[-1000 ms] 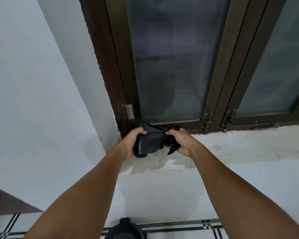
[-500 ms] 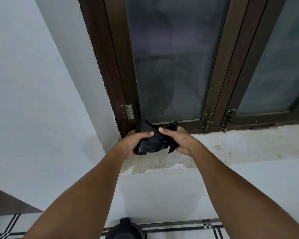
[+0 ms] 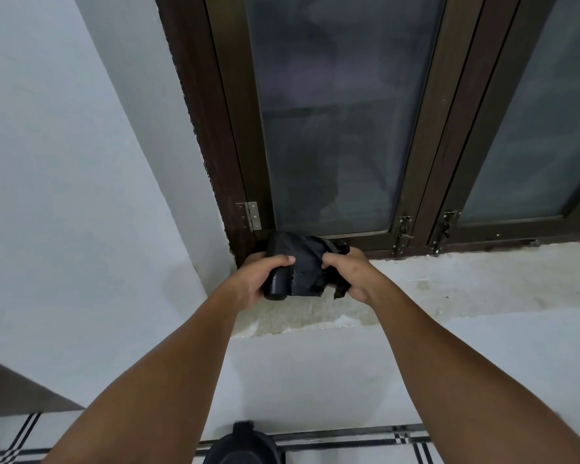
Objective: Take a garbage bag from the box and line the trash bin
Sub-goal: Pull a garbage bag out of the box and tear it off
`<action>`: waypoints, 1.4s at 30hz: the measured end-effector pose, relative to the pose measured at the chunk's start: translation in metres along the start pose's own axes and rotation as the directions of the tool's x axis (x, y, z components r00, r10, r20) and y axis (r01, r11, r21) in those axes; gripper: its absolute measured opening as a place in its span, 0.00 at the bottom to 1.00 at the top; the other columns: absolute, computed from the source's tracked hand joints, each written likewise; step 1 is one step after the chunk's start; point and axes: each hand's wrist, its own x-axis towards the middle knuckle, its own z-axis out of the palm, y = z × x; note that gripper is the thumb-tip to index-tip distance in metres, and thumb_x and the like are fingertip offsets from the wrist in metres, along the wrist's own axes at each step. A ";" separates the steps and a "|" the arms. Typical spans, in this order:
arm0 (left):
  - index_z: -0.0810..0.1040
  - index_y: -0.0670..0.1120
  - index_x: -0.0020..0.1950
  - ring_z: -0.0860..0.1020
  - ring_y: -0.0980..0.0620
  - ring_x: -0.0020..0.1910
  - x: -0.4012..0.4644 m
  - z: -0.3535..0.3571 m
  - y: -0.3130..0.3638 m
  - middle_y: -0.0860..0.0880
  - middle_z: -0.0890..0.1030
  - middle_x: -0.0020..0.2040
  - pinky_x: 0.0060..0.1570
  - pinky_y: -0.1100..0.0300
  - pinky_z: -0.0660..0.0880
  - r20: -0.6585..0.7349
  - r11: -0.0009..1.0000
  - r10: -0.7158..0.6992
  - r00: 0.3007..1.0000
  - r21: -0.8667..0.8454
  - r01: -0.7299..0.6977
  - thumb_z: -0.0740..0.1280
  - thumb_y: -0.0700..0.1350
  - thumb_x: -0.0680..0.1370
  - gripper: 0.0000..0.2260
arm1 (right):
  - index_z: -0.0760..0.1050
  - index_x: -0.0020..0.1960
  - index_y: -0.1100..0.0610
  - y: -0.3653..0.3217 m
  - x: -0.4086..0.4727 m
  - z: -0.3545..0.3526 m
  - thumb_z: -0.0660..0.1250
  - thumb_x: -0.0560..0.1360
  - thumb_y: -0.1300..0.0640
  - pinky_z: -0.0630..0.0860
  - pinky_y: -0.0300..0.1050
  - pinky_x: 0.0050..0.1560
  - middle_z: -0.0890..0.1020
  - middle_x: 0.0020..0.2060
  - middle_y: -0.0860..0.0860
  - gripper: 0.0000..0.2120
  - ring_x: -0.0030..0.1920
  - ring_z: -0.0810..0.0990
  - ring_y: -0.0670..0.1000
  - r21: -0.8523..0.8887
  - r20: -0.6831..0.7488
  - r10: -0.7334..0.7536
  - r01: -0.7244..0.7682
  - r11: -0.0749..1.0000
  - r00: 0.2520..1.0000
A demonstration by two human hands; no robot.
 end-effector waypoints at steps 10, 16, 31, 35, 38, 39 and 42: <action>0.79 0.49 0.57 0.85 0.45 0.49 -0.001 0.006 -0.001 0.45 0.86 0.52 0.43 0.53 0.82 -0.001 0.999 0.050 0.999 0.005 -0.050 0.78 0.45 0.72 0.16 | 0.80 0.55 0.66 -0.007 -0.002 0.009 0.64 0.71 0.65 0.74 0.59 0.46 0.82 0.47 0.62 0.14 0.45 0.81 0.62 0.111 0.115 0.039 -0.052 0.993 0.993; 0.79 0.48 0.63 0.85 0.43 0.53 0.002 0.011 0.006 0.45 0.86 0.54 0.51 0.47 0.83 0.028 0.994 0.096 0.995 0.046 -0.097 0.77 0.45 0.72 0.20 | 0.81 0.63 0.61 -0.006 -0.005 0.003 0.81 0.71 0.56 0.82 0.54 0.57 0.87 0.55 0.59 0.23 0.57 0.86 0.58 -0.025 0.308 0.049 -0.043 0.999 0.950; 0.77 0.49 0.67 0.83 0.46 0.54 0.011 0.018 -0.003 0.46 0.84 0.57 0.58 0.50 0.78 -0.044 0.976 0.162 0.986 0.153 -0.154 0.66 0.53 0.81 0.16 | 0.80 0.62 0.61 -0.002 0.002 0.006 0.77 0.72 0.62 0.82 0.59 0.61 0.87 0.52 0.60 0.19 0.54 0.86 0.59 -0.046 0.168 0.072 -0.066 0.997 0.983; 0.74 0.52 0.68 0.82 0.50 0.51 0.013 0.025 -0.003 0.48 0.82 0.58 0.45 0.59 0.79 -0.093 0.949 0.244 0.965 0.229 -0.218 0.61 0.52 0.84 0.14 | 0.80 0.62 0.62 -0.007 0.001 0.011 0.74 0.75 0.64 0.84 0.51 0.46 0.86 0.53 0.62 0.16 0.49 0.87 0.58 0.004 0.187 0.066 -0.068 0.998 0.980; 0.72 0.53 0.70 0.81 0.50 0.52 0.015 0.026 -0.003 0.48 0.81 0.60 0.43 0.61 0.78 -0.098 0.936 0.279 0.955 0.251 -0.247 0.60 0.52 0.84 0.14 | 0.81 0.57 0.63 -0.007 -0.002 0.014 0.69 0.78 0.66 0.80 0.45 0.39 0.86 0.47 0.60 0.09 0.43 0.86 0.55 0.066 0.215 0.072 -0.088 0.994 0.974; 0.72 0.53 0.69 0.81 0.50 0.53 0.014 0.027 -0.003 0.48 0.81 0.60 0.43 0.62 0.79 -0.095 0.931 0.289 0.953 0.260 -0.256 0.60 0.52 0.84 0.14 | 0.80 0.55 0.62 -0.008 -0.005 0.015 0.67 0.79 0.66 0.79 0.43 0.36 0.86 0.44 0.58 0.07 0.41 0.85 0.54 0.090 0.224 0.076 -0.098 0.991 0.972; 0.73 0.52 0.70 0.80 0.48 0.60 0.015 0.030 -0.003 0.48 0.80 0.62 0.59 0.52 0.78 -0.072 0.902 0.344 0.936 0.303 -0.309 0.61 0.51 0.84 0.14 | 0.79 0.51 0.60 -0.007 -0.009 0.016 0.63 0.79 0.67 0.76 0.40 0.30 0.84 0.38 0.56 0.06 0.35 0.82 0.52 0.183 0.219 0.102 -0.144 0.973 0.970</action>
